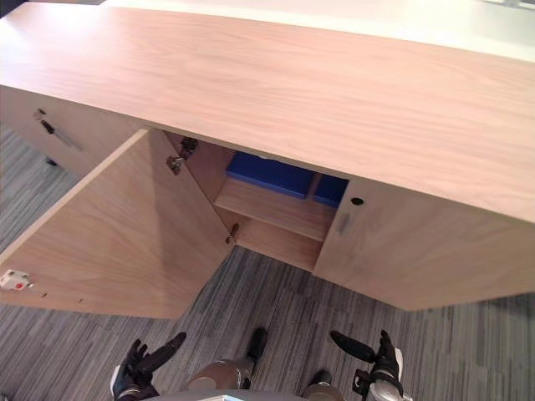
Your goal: Walk over to the cabinet, pick up the folder, carry it to the office cabinet, place the folder inside the office cabinet, then close the office cabinet door
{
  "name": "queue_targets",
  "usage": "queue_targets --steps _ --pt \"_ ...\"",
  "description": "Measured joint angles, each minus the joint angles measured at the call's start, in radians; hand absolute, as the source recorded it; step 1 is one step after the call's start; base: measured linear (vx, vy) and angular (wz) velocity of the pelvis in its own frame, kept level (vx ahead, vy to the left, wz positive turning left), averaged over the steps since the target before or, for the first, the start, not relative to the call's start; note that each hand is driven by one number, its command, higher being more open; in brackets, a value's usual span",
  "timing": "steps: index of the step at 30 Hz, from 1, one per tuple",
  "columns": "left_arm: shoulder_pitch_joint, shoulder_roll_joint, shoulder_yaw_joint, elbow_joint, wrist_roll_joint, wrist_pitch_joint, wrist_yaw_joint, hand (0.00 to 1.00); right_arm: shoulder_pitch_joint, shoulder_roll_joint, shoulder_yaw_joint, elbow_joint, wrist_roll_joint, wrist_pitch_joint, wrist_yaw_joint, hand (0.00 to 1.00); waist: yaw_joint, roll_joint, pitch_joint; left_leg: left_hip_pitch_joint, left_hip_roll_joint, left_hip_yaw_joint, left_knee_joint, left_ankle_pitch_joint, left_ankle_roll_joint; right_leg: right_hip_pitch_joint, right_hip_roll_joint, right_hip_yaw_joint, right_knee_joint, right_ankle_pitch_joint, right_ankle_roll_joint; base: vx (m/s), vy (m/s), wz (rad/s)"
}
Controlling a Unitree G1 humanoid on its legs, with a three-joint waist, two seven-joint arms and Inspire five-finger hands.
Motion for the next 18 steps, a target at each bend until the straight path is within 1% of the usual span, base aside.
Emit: queue_targets --steps 1,2,3,5,6,7,8,9,10,12,15,18 --pt "0.001 0.000 0.029 -0.080 -0.012 0.002 -0.003 1.00 -0.001 0.005 -0.007 -0.017 0.000 -0.001 0.001 1.00 0.012 -0.002 0.000 -0.002 -0.004 -0.005 -0.001 -0.003 -0.003 -0.003 -0.009 -0.013 0.024 -0.024 0.004 -0.06 -0.028 0.43" --pt "0.001 0.001 0.043 -0.118 -0.019 0.002 -0.004 1.00 -0.001 0.007 -0.010 -0.026 0.001 -0.001 0.002 1.00 0.018 -0.002 -0.001 -0.004 -0.005 -0.006 -0.001 -0.012 -0.013 -0.006 -0.012 -0.019 0.036 -0.032 0.005 -0.10 -0.037 0.36" --pt "0.007 0.007 0.089 -0.213 -0.031 0.002 -0.005 1.00 -0.001 0.016 -0.011 -0.047 0.002 -0.001 0.002 1.00 0.026 -0.006 -0.003 -0.009 -0.005 -0.002 -0.005 -0.029 0.002 -0.010 -0.014 -0.034 0.061 -0.055 0.006 -0.10 -0.043 0.27" --pt "0.014 0.033 0.142 -0.294 -0.049 0.000 -0.005 1.00 0.000 0.028 -0.011 -0.072 0.011 -0.001 0.004 1.00 0.028 -0.012 -0.006 -0.015 -0.008 -0.003 -0.005 -0.029 0.002 -0.011 -0.025 -0.049 0.073 -0.073 0.004 -0.06 -0.034 0.29" --pt "0.014 0.058 0.190 -0.339 -0.055 -0.002 -0.003 1.00 0.001 0.034 -0.012 -0.098 0.014 -0.001 0.005 1.00 0.028 -0.013 -0.007 -0.019 -0.010 -0.011 -0.005 -0.028 0.001 -0.011 -0.025 -0.060 0.080 -0.075 0.007 -0.01 -0.033 0.25" --pt "0.013 0.071 0.212 -0.358 -0.061 -0.003 -0.001 1.00 0.001 0.035 -0.012 -0.106 0.016 -0.001 0.006 1.00 0.028 -0.013 -0.008 -0.021 -0.012 -0.017 -0.005 -0.026 -0.001 -0.011 -0.026 -0.067 0.084 -0.076 0.009 0.02 -0.062 0.31" --pt "0.011 0.103 0.236 -0.391 -0.068 -0.007 0.008 1.00 0.001 0.033 -0.015 -0.113 0.021 -0.002 0.008 1.00 0.028 -0.016 -0.010 -0.025 -0.018 -0.031 -0.005 -0.022 -0.004 -0.011 -0.024 -0.080 0.088 -0.082 0.014 0.05 -0.071 0.38" --pt "0.008 0.142 0.243 -0.416 -0.068 -0.017 0.011 1.00 0.000 0.028 -0.025 -0.112 0.023 -0.002 0.010 1.00 0.031 -0.018 -0.013 -0.027 -0.024 -0.049 0.000 -0.019 -0.002 -0.009 -0.026 -0.095 0.091 -0.086 0.014 0.07 -0.071 0.45" --pt "0.003 0.161 0.242 -0.420 -0.068 -0.026 0.012 1.00 0.000 0.026 -0.030 -0.112 0.024 -0.002 0.012 1.00 0.033 -0.018 -0.014 -0.030 -0.027 -0.060 0.000 -0.010 0.007 -0.008 -0.026 -0.102 0.090 -0.087 0.014 0.09 -0.065 0.47" --pt "-0.032 0.209 0.241 -0.420 -0.067 -0.042 0.020 1.00 -0.002 0.015 -0.041 -0.109 0.029 -0.002 0.015 1.00 0.034 -0.019 -0.015 -0.034 -0.033 -0.090 0.001 -0.005 0.005 0.002 -0.027 -0.100 0.089 -0.089 0.011 0.07 -0.069 0.50" --pt "-0.061 0.243 0.240 -0.417 -0.067 -0.048 0.026 1.00 -0.007 0.014 -0.040 -0.109 0.029 -0.002 0.023 1.00 0.035 -0.035 -0.023 -0.035 -0.041 -0.107 0.001 -0.006 0.005 0.011 -0.027 -0.073 0.082 -0.088 0.010 0.05 -0.058 0.30" --pt "-0.063 0.246 0.239 -0.410 -0.065 -0.048 0.027 1.00 -0.012 0.016 -0.040 -0.107 0.029 -0.002 0.025 1.00 0.035 -0.053 -0.033 -0.034 -0.042 -0.101 0.001 -0.009 0.000 0.015 -0.024 -0.027 0.064 -0.088 0.008 0.01 -0.048 -0.01"
